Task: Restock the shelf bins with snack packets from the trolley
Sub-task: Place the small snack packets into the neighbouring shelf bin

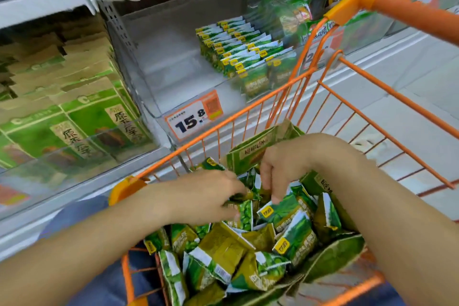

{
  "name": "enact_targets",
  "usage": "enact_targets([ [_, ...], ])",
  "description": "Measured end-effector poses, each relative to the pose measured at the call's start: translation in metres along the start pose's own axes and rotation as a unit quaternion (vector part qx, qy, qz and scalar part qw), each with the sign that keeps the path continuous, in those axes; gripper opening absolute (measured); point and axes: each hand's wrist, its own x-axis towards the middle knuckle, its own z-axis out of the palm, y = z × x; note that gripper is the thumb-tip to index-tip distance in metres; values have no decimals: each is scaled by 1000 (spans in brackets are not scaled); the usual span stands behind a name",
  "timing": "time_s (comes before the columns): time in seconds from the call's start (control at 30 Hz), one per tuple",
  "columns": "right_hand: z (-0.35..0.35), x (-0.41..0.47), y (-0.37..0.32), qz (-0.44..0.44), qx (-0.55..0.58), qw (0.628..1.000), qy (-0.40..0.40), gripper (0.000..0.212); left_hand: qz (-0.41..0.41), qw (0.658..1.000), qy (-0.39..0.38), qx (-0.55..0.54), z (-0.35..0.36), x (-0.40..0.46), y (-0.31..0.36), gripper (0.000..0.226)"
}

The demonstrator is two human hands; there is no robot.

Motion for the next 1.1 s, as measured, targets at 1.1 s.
enact_targets([
  [1.1, -26, -35, 16, -97, 258, 802, 529, 50, -56, 751, 497, -432, -128, 8, -26, 13],
])
